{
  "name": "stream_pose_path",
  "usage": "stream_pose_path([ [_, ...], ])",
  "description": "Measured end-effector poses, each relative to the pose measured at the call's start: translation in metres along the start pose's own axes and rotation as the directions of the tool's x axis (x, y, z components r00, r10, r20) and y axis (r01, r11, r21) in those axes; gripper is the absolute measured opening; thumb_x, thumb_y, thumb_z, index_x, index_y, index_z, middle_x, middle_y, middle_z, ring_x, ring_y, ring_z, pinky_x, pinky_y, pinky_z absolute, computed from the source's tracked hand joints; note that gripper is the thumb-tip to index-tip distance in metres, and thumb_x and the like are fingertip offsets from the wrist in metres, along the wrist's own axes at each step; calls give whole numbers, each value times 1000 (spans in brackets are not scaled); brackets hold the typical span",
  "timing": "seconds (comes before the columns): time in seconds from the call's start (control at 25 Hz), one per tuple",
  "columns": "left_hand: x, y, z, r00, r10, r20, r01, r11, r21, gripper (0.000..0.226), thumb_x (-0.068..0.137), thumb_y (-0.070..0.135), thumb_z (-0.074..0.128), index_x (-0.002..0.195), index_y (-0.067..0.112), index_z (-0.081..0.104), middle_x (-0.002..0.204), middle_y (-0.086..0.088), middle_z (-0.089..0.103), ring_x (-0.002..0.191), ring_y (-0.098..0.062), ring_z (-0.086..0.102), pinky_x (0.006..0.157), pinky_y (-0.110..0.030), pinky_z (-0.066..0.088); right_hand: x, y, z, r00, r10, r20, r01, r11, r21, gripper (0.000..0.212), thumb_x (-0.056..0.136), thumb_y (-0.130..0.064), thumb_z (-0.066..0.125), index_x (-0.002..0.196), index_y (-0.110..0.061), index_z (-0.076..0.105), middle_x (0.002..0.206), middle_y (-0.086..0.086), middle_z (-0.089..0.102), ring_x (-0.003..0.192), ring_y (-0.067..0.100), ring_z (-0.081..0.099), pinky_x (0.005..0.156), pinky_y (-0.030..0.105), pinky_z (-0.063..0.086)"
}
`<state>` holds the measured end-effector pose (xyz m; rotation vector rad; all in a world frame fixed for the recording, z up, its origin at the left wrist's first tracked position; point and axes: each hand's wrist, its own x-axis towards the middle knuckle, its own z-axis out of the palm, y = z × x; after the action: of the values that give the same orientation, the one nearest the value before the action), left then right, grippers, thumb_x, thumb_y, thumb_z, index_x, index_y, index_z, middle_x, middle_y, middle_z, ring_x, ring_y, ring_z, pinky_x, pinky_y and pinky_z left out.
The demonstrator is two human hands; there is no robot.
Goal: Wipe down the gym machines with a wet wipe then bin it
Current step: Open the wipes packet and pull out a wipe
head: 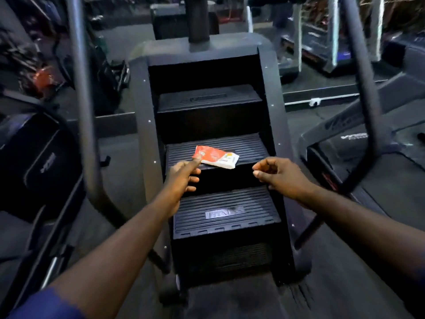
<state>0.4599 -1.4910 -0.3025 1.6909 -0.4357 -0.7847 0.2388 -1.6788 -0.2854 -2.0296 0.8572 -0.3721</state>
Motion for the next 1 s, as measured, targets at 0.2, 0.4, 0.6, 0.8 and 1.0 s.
stream_pose_path([
  [0.2,85,-26,19,998,-37,-45,41,994,106,41,86,48,82,118,26,69,119,4,72,109,-11,66,86,-30,50,102,29,16,996,-21,92,31,994,-100,8,90,-25,82,94,-26,76,88,-12,77,78,-6,68,72,4,46],
  [0.4,191,-49,31,998,-54,-39,61,970,234,47,81,47,85,122,37,65,130,6,67,114,-14,65,103,-40,54,189,66,45,949,104,298,-40,976,-212,19,90,-33,81,108,-28,75,101,-15,75,91,-6,67,79,8,46],
  [0.6,283,-79,50,1000,-19,-4,18,841,540,78,86,42,83,151,14,51,164,-1,39,148,-21,40,120,-34,34,268,89,77,961,91,260,-16,961,-277,27,95,-31,76,121,-23,74,117,-8,75,104,7,70,98,29,53],
  [0.8,338,-106,85,999,7,-34,18,745,666,74,92,39,74,154,10,45,171,-4,23,158,-20,19,127,-34,22,312,115,120,982,11,188,43,959,-281,34,92,-26,79,124,-18,72,125,-2,72,115,17,64,94,21,41],
  [1.0,365,-141,114,992,98,-77,-8,671,742,80,85,46,79,149,9,48,169,-11,28,156,-27,22,126,-41,23,367,161,153,965,-58,254,140,937,-321,45,85,-16,79,128,-17,69,126,1,70,117,24,63,102,36,50],
])
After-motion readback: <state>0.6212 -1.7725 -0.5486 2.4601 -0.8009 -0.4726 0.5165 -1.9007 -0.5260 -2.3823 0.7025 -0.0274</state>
